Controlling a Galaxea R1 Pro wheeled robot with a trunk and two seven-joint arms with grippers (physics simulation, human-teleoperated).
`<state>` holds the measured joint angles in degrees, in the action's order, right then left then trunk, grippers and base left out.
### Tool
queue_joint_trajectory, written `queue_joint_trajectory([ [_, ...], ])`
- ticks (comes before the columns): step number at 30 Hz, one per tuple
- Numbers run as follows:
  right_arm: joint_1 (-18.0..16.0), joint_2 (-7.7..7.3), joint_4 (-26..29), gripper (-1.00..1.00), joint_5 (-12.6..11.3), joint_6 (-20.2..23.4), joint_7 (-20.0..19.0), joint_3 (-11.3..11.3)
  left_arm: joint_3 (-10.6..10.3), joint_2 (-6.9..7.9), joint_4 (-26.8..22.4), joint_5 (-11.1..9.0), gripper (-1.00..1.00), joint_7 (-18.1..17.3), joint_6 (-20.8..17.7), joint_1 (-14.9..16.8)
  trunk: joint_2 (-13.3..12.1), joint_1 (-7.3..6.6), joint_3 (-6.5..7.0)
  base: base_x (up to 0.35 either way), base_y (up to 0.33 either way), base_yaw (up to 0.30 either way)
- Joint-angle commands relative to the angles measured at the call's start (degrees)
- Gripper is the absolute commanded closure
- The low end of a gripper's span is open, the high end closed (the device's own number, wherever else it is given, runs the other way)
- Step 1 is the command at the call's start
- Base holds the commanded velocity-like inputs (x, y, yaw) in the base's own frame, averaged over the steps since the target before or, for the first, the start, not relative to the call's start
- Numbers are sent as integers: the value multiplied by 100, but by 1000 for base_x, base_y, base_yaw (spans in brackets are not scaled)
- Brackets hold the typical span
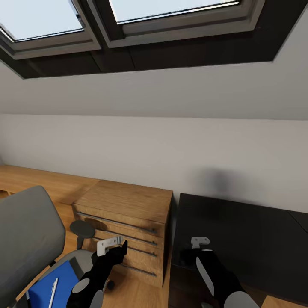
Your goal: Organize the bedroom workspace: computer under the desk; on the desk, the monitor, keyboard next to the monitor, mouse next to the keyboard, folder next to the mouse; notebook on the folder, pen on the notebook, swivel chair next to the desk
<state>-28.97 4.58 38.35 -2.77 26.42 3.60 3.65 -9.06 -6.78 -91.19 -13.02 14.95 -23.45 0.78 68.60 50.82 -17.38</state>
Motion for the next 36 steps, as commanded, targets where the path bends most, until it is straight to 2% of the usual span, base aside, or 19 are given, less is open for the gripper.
queue_joint_trajectory([
  [1, -3, -3, 12, -100, -30, 30, 37, 21, -8, 1, -5, -60, -100, 52, -19, 4, -37, -22, 11, 0, 0, 0],
  [4, 1, -8, 65, -100, -30, -50, 36, 21, -8, 1, 20, -60, -100, 52, -19, 6, -157, -88, 65, 0, 0, 0],
  [8, 10, -14, 409, -100, -30, -269, 42, 15, -8, 1, 28, -60, -100, 52, -19, 5, -318, -176, 137, 0, 0, 0],
  [12, 86, -18, 1077, -100, -30, -328, 45, 10, -7, 1, 33, -60, -100, 52, -20, 5, -358, -198, 155, 0, 0, 0],
  [14, 231, -18, 1394, -100, -33, -327, 46, 7, -5, 1, 35, -60, -100, 52, -21, 3, -358, -198, 155, 0, 0, 0],
  [15, 425, -19, 1721, -100, -37, -324, 46, 5, -2, 1, 36, -64, -100, 52, -20, 4, -358, -198, 155, 0, 0, 0],
  [17, 544, -19, 1964, -100, -40, -279, 45, 4, 5, 5, 39, -68, -100, 52, -19, 5, -358, -198, 155, 0, 0, 0],
  [25, 584, -16, 2052, -100, -54, -245, 44, 4, 9, 8, 40, -69, -100, 52, -19, 5, -358, -198, 155, -63, 0, 0],
  [36, 586, -9, 2024, -100, -24, -332, 60, 12, 48, 10, 167, -52, -100, 60, -10, 3, -358, -198, 155, -328, -88, 0],
])
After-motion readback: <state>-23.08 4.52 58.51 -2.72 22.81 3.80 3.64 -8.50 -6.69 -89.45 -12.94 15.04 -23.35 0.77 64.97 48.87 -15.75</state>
